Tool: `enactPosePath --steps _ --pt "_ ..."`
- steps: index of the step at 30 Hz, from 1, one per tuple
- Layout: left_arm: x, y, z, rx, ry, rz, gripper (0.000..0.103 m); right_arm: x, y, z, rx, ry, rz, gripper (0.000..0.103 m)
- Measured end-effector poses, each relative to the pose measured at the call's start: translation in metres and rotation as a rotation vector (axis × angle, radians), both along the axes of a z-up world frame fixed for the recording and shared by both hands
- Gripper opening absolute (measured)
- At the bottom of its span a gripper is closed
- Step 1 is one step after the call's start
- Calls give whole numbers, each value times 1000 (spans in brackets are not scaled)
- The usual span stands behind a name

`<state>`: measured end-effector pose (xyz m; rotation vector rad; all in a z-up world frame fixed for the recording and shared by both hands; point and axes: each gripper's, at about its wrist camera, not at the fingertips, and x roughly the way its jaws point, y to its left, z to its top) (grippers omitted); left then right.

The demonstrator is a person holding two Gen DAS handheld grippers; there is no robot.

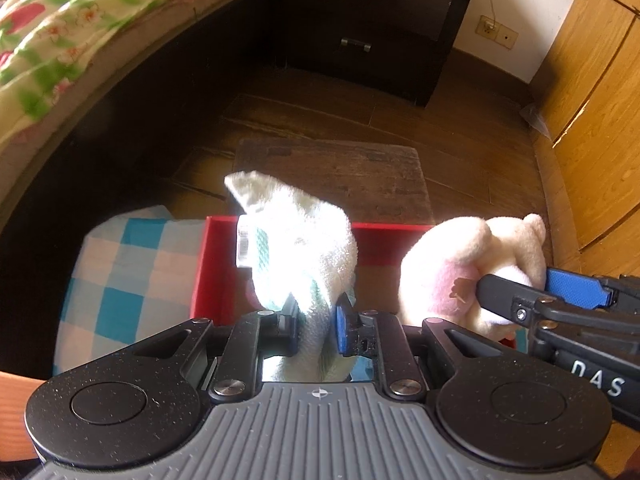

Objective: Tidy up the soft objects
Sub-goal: 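Open the left gripper to drop the towel while the right gripper drops the bear in the box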

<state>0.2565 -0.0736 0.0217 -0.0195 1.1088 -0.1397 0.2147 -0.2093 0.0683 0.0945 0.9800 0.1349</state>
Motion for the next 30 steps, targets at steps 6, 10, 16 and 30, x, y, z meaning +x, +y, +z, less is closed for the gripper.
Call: enactPosePath --steps 6,10,16,30 --pt "10 1 -15 6 24 4 22 18 -1 -12 14 30 -14 33" --pt "12 5 -15 0 23 20 26 24 3 -14 5 33 -19 38" --pt "13 13 -8 10 9 33 27 30 11 -22 44 44 -27 43" --pt "-2 13 13 1 -34 36 42 8 10 -8 46 25 -13 43"
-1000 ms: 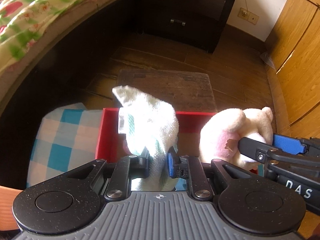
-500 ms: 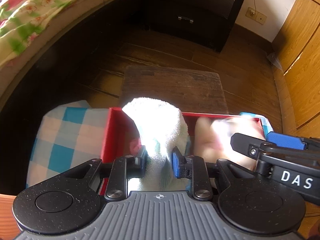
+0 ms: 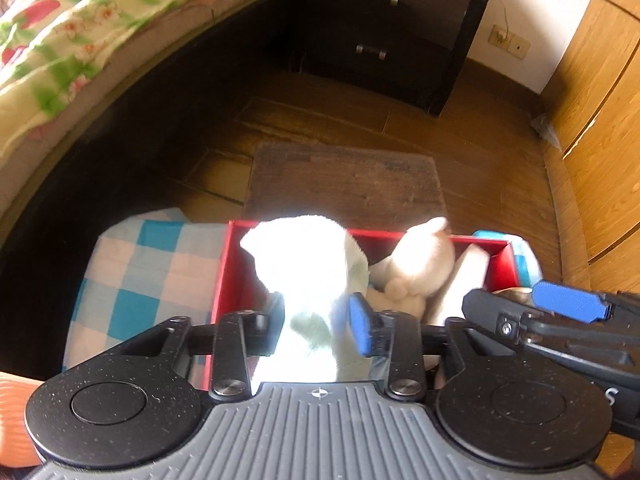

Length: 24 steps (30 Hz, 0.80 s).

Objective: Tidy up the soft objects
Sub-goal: 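Open the left gripper to drop the towel while the right gripper drops the bear in the box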

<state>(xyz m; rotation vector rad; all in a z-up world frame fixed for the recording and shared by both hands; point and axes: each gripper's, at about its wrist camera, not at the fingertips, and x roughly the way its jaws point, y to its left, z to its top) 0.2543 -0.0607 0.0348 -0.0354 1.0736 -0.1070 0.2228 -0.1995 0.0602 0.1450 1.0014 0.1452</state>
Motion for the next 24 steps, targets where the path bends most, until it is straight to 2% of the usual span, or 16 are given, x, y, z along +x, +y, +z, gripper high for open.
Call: enactPosePath --steps 7,24 --pt "-20 -1 19 -1 -28 -5 44 -28 -16 15 13 -16 -19 43" --pt "-89 -12 12 -6 10 -40 45 -100 -22 22 -28 -19 -30 43"
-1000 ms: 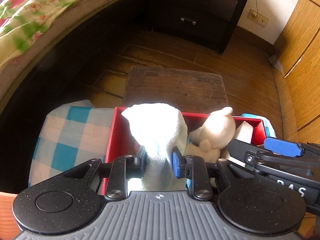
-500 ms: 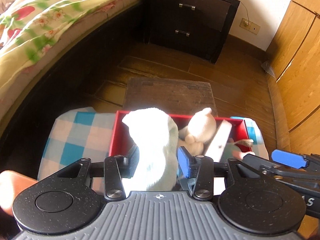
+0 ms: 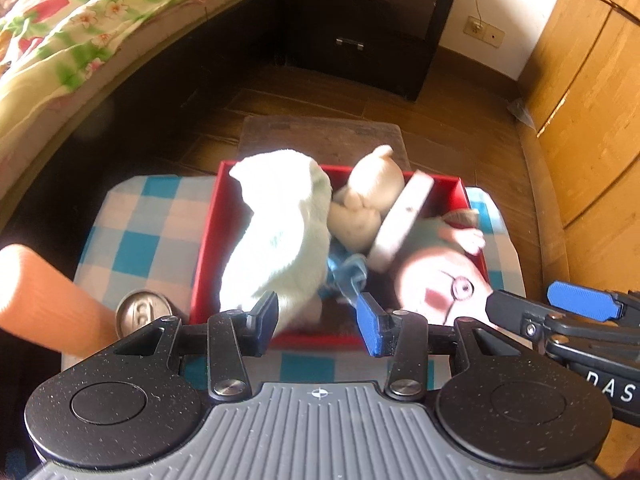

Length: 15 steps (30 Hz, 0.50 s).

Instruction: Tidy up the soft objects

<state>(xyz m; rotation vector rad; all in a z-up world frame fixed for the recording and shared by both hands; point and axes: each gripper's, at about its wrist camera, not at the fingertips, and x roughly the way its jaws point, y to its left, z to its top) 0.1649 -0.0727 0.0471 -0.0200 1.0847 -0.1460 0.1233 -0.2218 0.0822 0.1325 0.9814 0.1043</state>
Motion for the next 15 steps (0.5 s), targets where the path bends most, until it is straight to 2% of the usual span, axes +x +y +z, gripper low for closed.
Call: enactPosePath --steps 15 --pt "-67 10 4 -7 -22 -30 49 -61 -5 -7 -19 8 16 43"
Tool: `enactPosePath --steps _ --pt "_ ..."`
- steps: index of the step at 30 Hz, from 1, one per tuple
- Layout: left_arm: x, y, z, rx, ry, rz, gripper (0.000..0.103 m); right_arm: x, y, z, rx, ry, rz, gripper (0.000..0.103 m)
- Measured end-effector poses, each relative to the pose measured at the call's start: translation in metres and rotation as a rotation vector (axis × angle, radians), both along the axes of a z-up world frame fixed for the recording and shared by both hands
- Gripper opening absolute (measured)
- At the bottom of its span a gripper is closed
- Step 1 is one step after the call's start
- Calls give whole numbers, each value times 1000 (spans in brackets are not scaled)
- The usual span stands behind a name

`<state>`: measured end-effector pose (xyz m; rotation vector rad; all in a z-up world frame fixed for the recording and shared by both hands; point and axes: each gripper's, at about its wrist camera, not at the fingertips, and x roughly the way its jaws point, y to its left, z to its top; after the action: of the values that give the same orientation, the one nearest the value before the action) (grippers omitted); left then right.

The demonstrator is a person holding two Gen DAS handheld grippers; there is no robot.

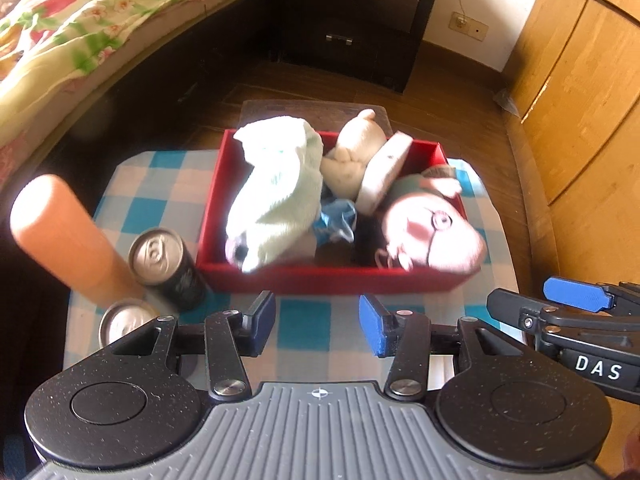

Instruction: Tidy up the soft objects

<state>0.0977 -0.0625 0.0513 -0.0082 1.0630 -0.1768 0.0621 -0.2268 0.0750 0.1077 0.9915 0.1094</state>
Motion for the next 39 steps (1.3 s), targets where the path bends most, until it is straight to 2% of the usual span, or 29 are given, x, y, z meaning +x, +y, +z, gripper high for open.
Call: enactPosePath --steps 4,13,25,33,39 --pt "-24 2 1 19 -24 -15 51 -22 1 -5 4 5 11 43" --pt "-74 6 -5 8 -44 -46 54 -71 3 -9 35 -11 26 43" --pt "-122 16 -20 -3 -97 -60 59 -117 6 -22 74 -40 38 43" --pt "-126 17 -26 -54 -149 -41 60 -129 4 -31 97 -111 -16 44" --pt "-113 15 -35 -41 -158 -28 60 -117 7 -37 75 -138 -32 44"
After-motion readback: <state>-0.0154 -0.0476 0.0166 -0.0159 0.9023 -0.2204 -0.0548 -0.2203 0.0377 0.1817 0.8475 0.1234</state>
